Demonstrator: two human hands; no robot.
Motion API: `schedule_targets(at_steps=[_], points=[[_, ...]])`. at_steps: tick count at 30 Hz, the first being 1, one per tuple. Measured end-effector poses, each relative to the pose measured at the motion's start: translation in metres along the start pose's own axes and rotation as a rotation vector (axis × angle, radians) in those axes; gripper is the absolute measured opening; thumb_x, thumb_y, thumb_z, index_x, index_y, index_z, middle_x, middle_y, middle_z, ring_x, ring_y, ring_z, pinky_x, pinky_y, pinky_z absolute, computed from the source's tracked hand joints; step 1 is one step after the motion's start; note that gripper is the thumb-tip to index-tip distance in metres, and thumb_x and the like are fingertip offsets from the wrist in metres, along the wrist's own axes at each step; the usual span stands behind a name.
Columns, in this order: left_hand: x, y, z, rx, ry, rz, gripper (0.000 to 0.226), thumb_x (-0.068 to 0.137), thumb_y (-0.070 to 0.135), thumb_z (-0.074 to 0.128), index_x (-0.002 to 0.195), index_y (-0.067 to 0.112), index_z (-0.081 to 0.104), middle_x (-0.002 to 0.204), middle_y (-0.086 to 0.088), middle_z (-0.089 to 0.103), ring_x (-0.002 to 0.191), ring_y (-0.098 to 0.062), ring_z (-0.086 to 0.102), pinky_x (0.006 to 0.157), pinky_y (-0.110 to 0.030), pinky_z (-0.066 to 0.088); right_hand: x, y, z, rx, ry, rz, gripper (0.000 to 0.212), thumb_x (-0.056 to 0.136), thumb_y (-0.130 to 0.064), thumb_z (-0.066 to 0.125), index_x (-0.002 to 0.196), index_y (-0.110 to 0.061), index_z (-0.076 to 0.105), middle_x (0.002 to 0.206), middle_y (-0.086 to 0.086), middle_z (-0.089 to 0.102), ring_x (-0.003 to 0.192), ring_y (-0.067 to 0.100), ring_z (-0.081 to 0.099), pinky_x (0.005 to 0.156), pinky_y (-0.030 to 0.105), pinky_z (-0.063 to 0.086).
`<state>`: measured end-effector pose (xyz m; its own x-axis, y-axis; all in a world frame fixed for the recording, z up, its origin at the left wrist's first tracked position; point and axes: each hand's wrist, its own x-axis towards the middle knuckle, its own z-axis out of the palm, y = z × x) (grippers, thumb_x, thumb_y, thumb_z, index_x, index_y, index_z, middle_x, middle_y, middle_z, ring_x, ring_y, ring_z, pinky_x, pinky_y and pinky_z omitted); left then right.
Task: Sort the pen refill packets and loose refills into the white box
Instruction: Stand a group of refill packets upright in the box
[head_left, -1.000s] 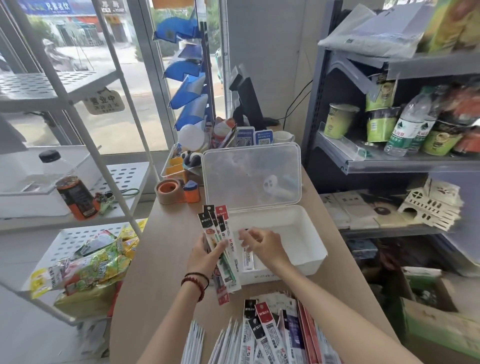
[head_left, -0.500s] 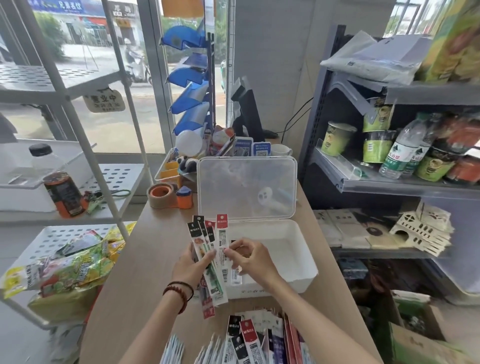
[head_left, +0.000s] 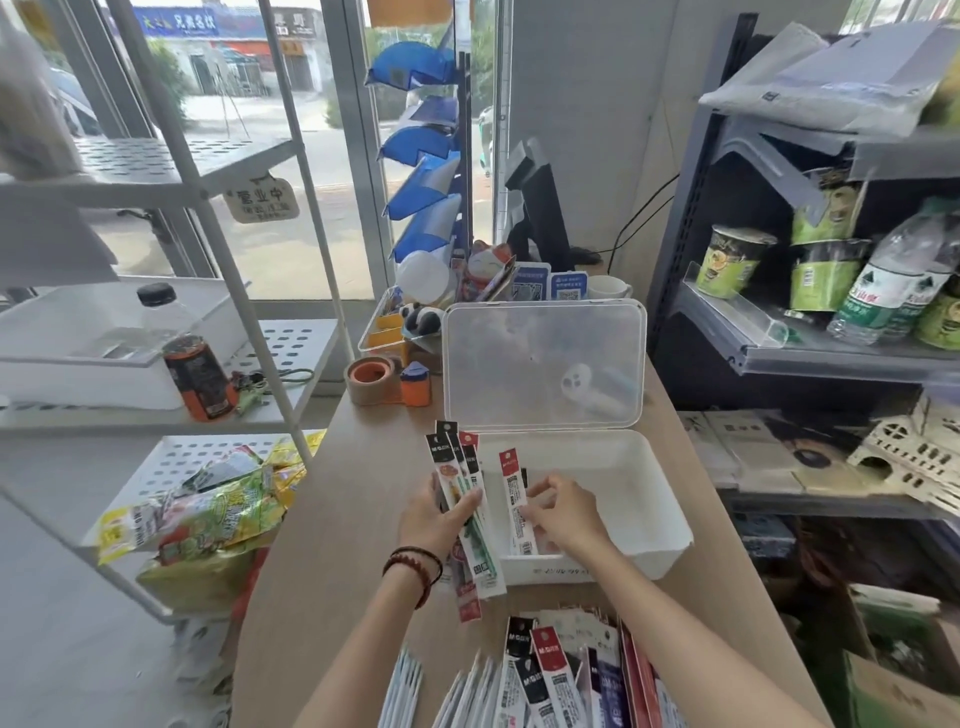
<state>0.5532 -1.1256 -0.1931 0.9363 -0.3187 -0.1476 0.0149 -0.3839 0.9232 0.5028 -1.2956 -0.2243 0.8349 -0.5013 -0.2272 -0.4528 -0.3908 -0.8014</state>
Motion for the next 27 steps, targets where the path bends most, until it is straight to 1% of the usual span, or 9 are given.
schedule_targets(at_steps=[2,5,8,12,18,21,23,25,27], points=[[0.000,0.001,-0.001,0.018,-0.014,-0.006,0.028,0.086,0.032,0.065,0.107,0.015,0.058,0.089,0.006,0.066,0.067,0.005,0.058,0.042,-0.002,0.040,0.001,0.002,0.001,-0.052,0.006,-0.009,0.027,0.085,-0.017,0.073,0.103,-0.022,0.053,0.087,0.002,0.068,0.074,0.019,0.069,0.064,0.032,0.058],[-0.001,0.002,-0.002,0.007,-0.037,-0.019,0.028,0.086,0.032,0.064,0.107,0.016,0.056,0.087,0.009,0.065,0.067,0.006,0.058,0.042,-0.002,0.040,0.000,0.001,0.005,-0.091,0.042,-0.065,0.019,0.089,-0.017,0.069,0.104,-0.024,0.059,0.082,-0.002,0.068,0.072,0.015,0.067,0.071,0.037,0.061],[0.000,0.001,-0.002,0.002,-0.041,-0.023,0.026,0.087,0.031,0.063,0.107,0.017,0.055,0.088,0.010,0.063,0.067,0.007,0.056,0.043,-0.002,0.040,0.000,-0.001,0.006,-0.091,-0.011,-0.090,0.014,0.092,-0.019,0.065,0.104,-0.024,0.068,0.098,0.000,0.071,0.084,0.011,0.066,0.083,0.035,0.059],[0.001,-0.002,-0.002,-0.005,-0.043,-0.030,0.024,0.087,0.031,0.064,0.105,0.019,0.055,0.086,0.012,0.064,0.068,0.006,0.058,0.043,-0.002,0.040,0.003,0.000,0.007,-0.177,-0.116,-0.077,0.026,0.090,-0.016,0.068,0.115,-0.020,0.069,0.112,0.001,0.069,0.092,0.010,0.062,0.090,0.025,0.052],[0.010,-0.008,-0.002,-0.023,-0.078,-0.043,0.025,0.085,0.030,0.065,0.103,0.015,0.058,0.092,0.003,0.071,0.073,-0.006,0.068,0.055,-0.016,0.049,0.008,-0.001,0.009,-0.356,-0.193,-0.043,0.049,0.080,-0.022,0.078,0.125,-0.033,0.062,0.130,-0.003,0.062,0.113,0.015,0.060,0.100,0.036,0.048],[0.013,-0.010,0.000,-0.040,-0.078,-0.054,0.025,0.084,0.028,0.067,0.102,0.013,0.058,0.094,-0.002,0.072,0.077,-0.012,0.070,0.064,-0.025,0.055,0.008,0.000,0.011,-0.400,-0.185,-0.064,0.051,0.078,-0.024,0.078,0.125,-0.033,0.061,0.136,-0.002,0.055,0.120,0.018,0.056,0.104,0.039,0.045],[0.013,-0.010,0.000,-0.063,-0.075,-0.068,0.022,0.085,0.026,0.067,0.101,0.014,0.058,0.091,0.000,0.072,0.074,-0.010,0.070,0.060,-0.022,0.055,0.006,0.000,0.010,-0.387,-0.149,-0.105,0.045,0.082,-0.029,0.074,0.124,-0.033,0.062,0.134,-0.003,0.054,0.116,0.017,0.057,0.101,0.037,0.046],[0.012,-0.009,0.001,-0.088,-0.065,-0.076,0.017,0.085,0.023,0.066,0.099,0.015,0.059,0.089,0.002,0.072,0.071,-0.007,0.069,0.053,-0.015,0.051,0.002,-0.001,0.007,-0.264,-0.057,-0.181,0.033,0.086,-0.035,0.069,0.119,-0.033,0.065,0.124,-0.008,0.059,0.104,0.010,0.059,0.093,0.030,0.050],[0.012,-0.009,0.002,-0.113,-0.039,-0.091,0.015,0.084,0.022,0.067,0.096,0.017,0.060,0.091,0.000,0.072,0.075,-0.011,0.070,0.060,-0.021,0.054,-0.004,-0.005,0.003,-0.093,0.042,-0.275,0.022,0.086,-0.041,0.068,0.107,-0.032,0.068,0.108,-0.015,0.066,0.088,0.002,0.062,0.081,0.024,0.055]])
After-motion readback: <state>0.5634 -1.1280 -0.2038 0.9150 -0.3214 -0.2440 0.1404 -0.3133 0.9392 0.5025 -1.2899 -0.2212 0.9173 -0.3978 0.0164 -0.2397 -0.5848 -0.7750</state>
